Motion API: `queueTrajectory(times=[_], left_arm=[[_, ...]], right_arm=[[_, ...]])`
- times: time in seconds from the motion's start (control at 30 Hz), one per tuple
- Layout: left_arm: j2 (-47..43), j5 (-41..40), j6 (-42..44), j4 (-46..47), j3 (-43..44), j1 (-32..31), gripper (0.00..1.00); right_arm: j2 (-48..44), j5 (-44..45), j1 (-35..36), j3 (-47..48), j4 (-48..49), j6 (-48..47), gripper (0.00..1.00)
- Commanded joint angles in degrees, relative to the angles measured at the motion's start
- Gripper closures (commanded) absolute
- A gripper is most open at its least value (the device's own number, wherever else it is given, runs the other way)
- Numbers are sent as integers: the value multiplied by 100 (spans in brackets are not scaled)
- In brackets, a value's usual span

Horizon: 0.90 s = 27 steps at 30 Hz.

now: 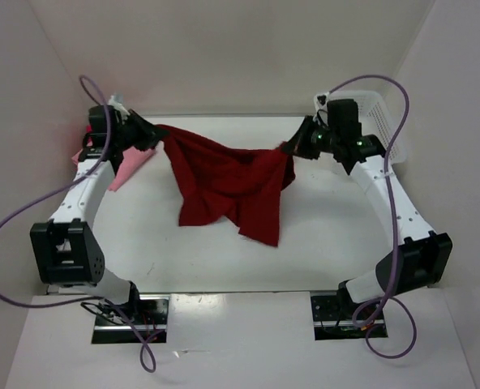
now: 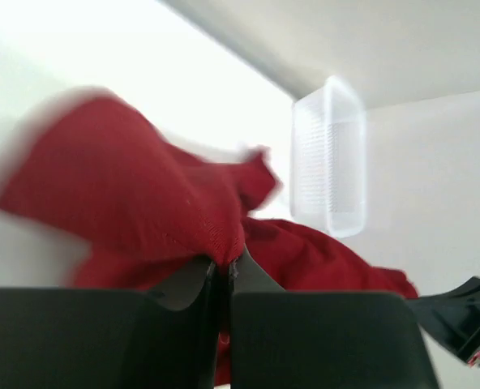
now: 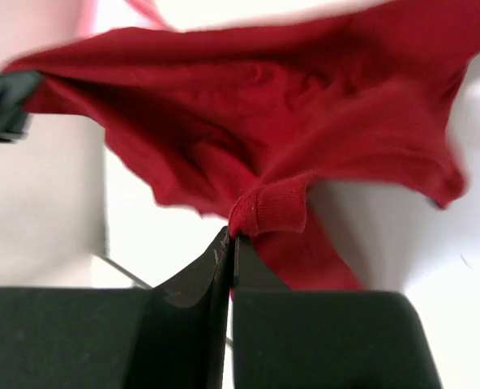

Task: Fold and stack the t-shirts
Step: Flatten out the tshirt

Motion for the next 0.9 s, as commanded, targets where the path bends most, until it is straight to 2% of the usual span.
queueTrajectory(times=[0.0,0.13,0.2,0.37,0.47,0.6,0.73,0.87], left_arm=[[-505,515,88,-105,160,149,94],[-821,648,122,-647,800,395,94],[-883,596,316,-895,1512,474,94],[-998,403,596,-1396,2559,712,93],[-945,121,790,-1608,3025,712,92],[-586,181,791,-1459,2904,765,92],[46,261,808,-1063,2209,765,90],[1520,95,1080,-1036,2059,704,88]], right_arm=[[5,-523,63,1136,299,-91,100],[-82,-1190,63,2158,237,-91,100],[-292,-1428,63,2623,237,-38,100],[-768,-1922,125,2863,369,129,100],[-952,-1661,125,2470,369,-55,100],[-953,-1422,-164,1442,579,-136,100],[-210,-991,-454,238,984,-135,100],[969,-990,-718,-81,1396,-135,100]])
